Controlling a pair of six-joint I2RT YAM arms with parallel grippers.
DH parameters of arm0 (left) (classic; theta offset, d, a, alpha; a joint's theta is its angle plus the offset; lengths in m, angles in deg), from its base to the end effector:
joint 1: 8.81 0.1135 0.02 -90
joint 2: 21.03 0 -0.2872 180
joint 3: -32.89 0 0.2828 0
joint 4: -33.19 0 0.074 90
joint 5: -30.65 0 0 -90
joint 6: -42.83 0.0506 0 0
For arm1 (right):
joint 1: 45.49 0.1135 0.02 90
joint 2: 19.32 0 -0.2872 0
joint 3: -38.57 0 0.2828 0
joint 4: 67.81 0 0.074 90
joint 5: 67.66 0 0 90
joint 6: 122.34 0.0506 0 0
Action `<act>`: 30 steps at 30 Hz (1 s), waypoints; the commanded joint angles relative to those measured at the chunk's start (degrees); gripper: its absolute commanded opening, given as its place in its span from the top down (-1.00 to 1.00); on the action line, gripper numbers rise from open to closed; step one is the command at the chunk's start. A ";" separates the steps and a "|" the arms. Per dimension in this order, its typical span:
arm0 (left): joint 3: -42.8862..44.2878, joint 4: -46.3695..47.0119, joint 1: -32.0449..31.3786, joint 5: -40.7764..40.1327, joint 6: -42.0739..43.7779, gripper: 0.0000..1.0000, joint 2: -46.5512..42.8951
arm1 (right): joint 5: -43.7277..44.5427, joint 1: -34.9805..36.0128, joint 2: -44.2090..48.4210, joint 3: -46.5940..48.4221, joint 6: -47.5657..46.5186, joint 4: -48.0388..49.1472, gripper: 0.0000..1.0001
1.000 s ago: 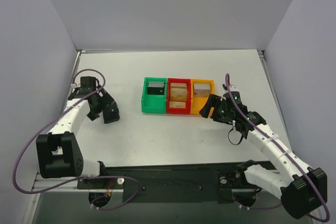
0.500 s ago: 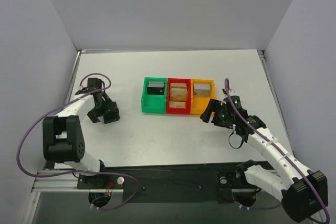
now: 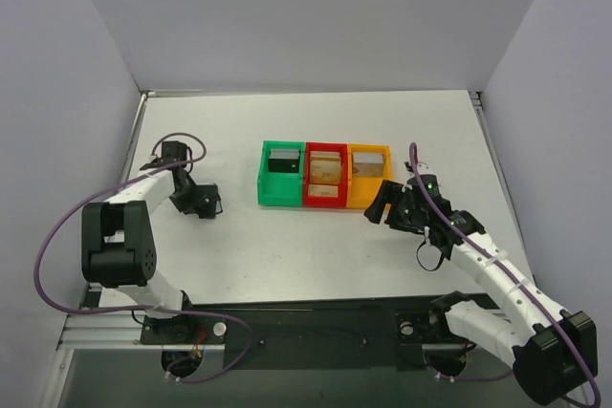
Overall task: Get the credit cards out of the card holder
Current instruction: Pick up the card holder from the center of the board.
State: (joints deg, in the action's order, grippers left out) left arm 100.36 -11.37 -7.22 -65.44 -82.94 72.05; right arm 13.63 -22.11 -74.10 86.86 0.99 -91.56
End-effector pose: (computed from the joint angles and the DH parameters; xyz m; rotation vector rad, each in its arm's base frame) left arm 0.3323 0.0146 0.1611 -0.9149 2.6253 -0.0015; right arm 0.2195 0.1033 0.2537 0.0941 2.1812 0.7414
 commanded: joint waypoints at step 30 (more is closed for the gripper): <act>-18.19 -7.43 -43.31 -1.57 -22.14 1.00 -51.75 | -4.12 1.58 7.15 3.35 -1.16 -6.95 -0.34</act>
State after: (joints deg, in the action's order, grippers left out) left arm 89.63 -19.57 -44.47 -65.92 -95.25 25.80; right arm 9.84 -21.41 -68.22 88.38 0.20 -96.20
